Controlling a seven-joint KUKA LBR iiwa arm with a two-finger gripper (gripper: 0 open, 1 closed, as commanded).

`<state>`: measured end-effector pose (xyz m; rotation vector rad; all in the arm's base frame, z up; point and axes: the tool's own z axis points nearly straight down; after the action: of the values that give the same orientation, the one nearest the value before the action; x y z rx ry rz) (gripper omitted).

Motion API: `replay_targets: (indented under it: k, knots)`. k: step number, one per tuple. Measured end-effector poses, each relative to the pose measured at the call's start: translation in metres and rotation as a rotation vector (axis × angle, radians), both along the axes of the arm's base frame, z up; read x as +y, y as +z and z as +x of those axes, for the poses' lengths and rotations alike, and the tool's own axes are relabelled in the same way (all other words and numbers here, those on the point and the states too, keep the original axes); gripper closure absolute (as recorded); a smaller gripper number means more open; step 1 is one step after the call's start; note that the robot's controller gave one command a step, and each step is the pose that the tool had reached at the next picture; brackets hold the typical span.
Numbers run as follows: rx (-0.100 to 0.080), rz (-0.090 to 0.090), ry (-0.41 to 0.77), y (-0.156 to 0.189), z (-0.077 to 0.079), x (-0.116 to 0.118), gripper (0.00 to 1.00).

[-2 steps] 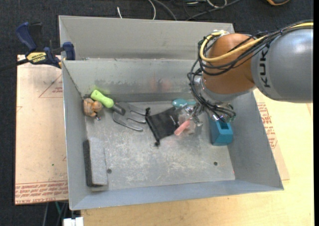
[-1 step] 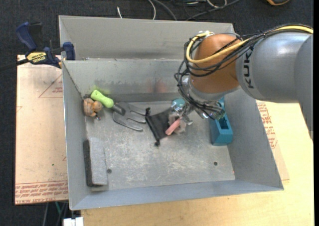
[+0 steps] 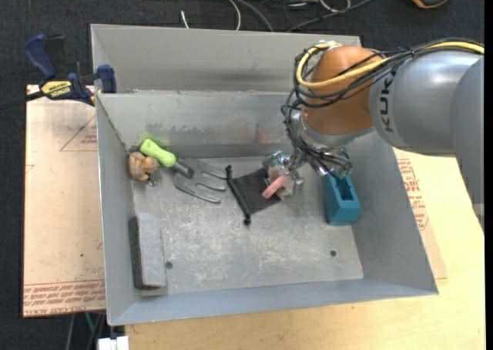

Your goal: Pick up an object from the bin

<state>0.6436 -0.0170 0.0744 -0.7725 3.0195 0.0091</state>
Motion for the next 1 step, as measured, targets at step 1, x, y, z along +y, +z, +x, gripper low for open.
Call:
replay_targets:
  k: [1]
  knots:
    - [0.006,0.001,-0.007,0.0567,0.0002,-0.0067,1.00]
